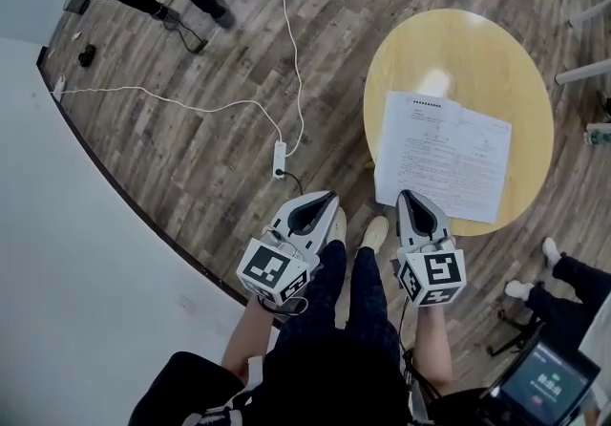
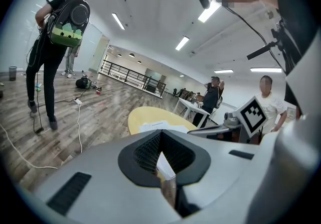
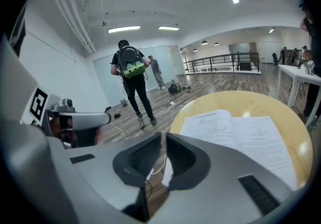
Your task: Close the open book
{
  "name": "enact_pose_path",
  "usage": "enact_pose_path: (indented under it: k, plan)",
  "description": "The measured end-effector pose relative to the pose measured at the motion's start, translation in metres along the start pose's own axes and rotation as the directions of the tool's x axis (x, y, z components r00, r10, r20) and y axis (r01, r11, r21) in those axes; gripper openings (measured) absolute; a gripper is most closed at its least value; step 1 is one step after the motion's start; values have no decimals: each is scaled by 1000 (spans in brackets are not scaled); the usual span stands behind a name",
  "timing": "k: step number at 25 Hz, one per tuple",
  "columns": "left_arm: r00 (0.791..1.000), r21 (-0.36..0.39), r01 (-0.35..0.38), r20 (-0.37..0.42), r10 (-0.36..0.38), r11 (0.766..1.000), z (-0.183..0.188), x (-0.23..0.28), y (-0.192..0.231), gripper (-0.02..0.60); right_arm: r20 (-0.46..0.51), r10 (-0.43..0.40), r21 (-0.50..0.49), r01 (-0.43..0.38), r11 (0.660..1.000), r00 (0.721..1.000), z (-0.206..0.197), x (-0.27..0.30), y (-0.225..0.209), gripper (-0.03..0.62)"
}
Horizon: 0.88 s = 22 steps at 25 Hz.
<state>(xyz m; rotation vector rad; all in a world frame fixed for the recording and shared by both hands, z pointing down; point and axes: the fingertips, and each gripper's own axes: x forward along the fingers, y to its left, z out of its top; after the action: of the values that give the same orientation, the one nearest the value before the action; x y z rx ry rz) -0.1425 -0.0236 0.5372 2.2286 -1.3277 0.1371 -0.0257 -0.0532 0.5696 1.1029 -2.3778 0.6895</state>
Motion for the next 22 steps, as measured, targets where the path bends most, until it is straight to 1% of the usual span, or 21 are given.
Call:
enact_pose_path:
  k: [2, 3, 4, 6, 7, 9, 12, 13, 14, 20, 22]
  plan:
    - [1000, -5, 2, 0, -2, 1000, -1, 0, 1, -2, -76, 1, 17, 0, 1000, 997, -16, 14, 2, 126]
    - [1000, -9, 3, -2, -3, 1000, -3, 0, 1, -2, -117, -12, 18, 14, 1000, 993, -25, 21, 2, 153]
    - [1000, -14, 3, -5, -3, 1000, -6, 0, 1, -2, -159, -35, 12, 37, 999, 987, -36, 27, 0, 202]
    - [1000, -23, 2, -14, -3, 1000, -13, 0, 3, -2, -235, -86, -6, 87, 996, 968, -56, 40, -3, 257]
    - [1000, -28, 2, -19, -2, 1000, -16, 0, 4, -2, -262, -110, -15, 110, 994, 959, -65, 45, -5, 268]
    - [1000, -37, 1, -24, -2, 999, -21, 1, 7, -2, -298, -155, -37, 151, 988, 942, -76, 54, -8, 268]
    - [999, -54, -7, -31, 6, 999, -28, 0, 16, -2, -339, -192, -55, 184, 981, 921, -88, 63, -7, 268]
    - [999, -59, -13, -34, 11, 998, -30, -2, 20, -2, -352, -202, -60, 193, 979, 914, -92, 66, -6, 289]
    - [999, -63, -19, -37, 16, 998, -32, -3, 24, -2, -364, -215, -69, 204, 976, 906, -95, 68, -6, 296]
    - [998, -85, -44, -48, 40, 995, -40, -8, 42, -2, -398, -292, -116, 268, 956, 870, -103, 76, -11, 296]
    - [998, -92, -46, -51, 42, 995, -42, -8, 45, -2, -407, -322, -146, 287, 947, 855, -104, 78, -13, 296]
